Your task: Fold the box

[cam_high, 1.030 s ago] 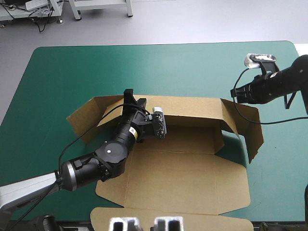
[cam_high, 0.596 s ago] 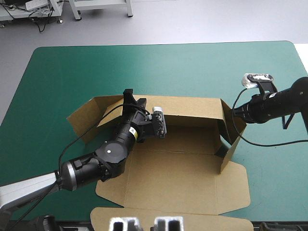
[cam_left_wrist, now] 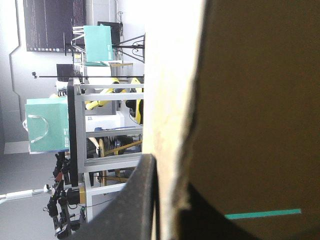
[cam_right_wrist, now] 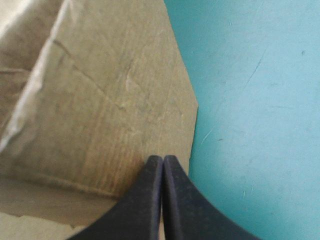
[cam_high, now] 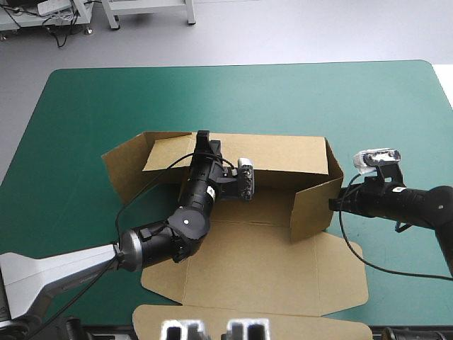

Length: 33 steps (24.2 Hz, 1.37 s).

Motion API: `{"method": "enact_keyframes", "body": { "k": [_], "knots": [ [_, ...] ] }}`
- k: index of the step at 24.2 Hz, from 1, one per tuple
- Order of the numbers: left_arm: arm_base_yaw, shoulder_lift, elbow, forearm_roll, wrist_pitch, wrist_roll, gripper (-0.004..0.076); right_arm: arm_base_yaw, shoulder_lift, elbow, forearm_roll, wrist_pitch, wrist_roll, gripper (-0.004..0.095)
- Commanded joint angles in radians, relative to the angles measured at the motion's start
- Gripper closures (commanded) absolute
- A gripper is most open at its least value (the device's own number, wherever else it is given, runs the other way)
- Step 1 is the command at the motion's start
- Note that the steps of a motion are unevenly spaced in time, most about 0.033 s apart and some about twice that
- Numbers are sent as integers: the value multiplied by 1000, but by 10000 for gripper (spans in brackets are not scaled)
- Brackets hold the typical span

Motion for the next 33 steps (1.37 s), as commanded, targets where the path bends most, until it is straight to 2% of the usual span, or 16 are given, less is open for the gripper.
{"method": "enact_keyframes", "body": {
  "k": [1,3,5,9,11,19,30,33],
  "knots": [
    [-2,-10,-7,-66,11,-21,733,-1,-48,57,203,-147,-205,921],
    [-2,-10,-7,-36,11,-21,733,-1,-47,70,240,-133,-302,920],
    [-2,-10,-7,-31,11,-27,733,-1,-47,69,235,-125,-300,878],
    [-2,-10,-7,-14,13,-89,733,-1,-47,46,158,-52,-301,523],
    [-2,-10,-7,30,21,-139,733,-1,-47,40,133,-28,-301,462],
    [-2,-25,-16,134,33,-278,733,-1,-48,24,137,59,-301,451],
    [-2,-25,-36,141,11,-278,733,-1,-48,24,194,183,-296,451],
    [-2,-25,-36,141,9,-278,733,-1,-48,24,207,260,-296,451]
  ]
}}
